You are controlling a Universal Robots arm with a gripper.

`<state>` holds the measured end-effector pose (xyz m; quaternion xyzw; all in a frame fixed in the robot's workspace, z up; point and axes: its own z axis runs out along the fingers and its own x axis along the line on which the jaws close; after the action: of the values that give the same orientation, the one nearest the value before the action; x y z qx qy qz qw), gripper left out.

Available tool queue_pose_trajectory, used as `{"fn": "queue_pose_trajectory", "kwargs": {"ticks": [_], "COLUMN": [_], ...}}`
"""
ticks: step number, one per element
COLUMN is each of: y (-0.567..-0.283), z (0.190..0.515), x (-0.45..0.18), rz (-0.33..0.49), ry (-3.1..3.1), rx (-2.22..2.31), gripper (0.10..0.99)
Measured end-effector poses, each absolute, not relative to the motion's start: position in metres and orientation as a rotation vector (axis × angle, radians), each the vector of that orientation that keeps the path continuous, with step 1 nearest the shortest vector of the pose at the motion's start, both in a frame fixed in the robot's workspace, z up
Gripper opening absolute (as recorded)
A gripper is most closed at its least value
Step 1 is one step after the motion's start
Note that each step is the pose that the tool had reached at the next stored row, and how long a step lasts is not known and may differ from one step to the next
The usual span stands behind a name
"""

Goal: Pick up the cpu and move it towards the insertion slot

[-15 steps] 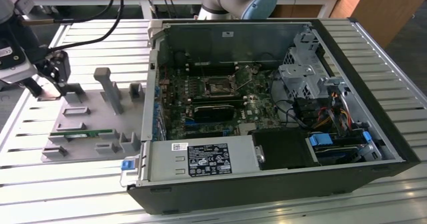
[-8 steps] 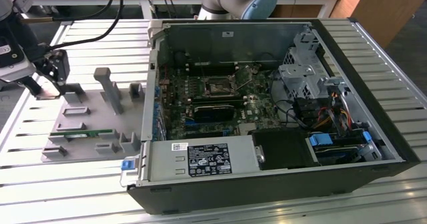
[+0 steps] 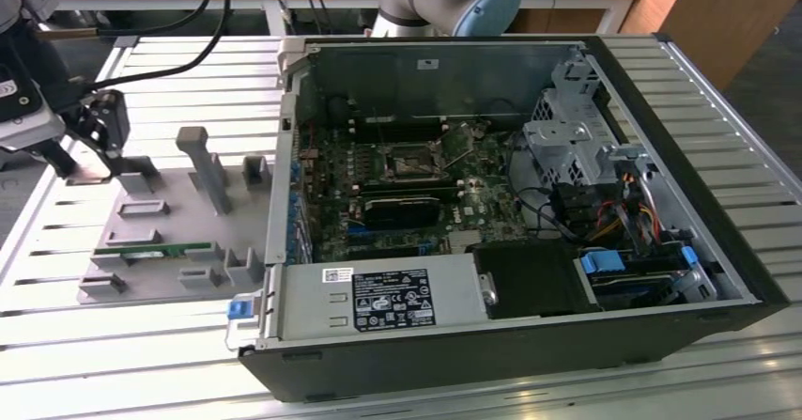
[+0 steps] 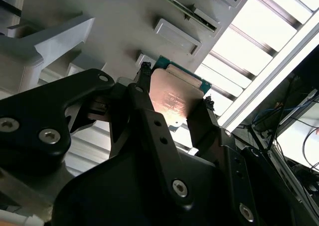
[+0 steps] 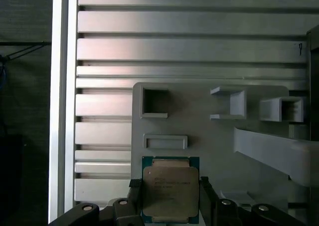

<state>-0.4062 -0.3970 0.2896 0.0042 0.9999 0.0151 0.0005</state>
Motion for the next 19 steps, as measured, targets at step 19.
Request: {"fn": "queue_pose_trajectory", "kwargs": {"ticks": [19], "y": [-0.397], "z": [0.307], "x": [-0.406], "rz": [0.047], "ry": [3.14], "rx": [0.013], "gripper": [0.541]}}
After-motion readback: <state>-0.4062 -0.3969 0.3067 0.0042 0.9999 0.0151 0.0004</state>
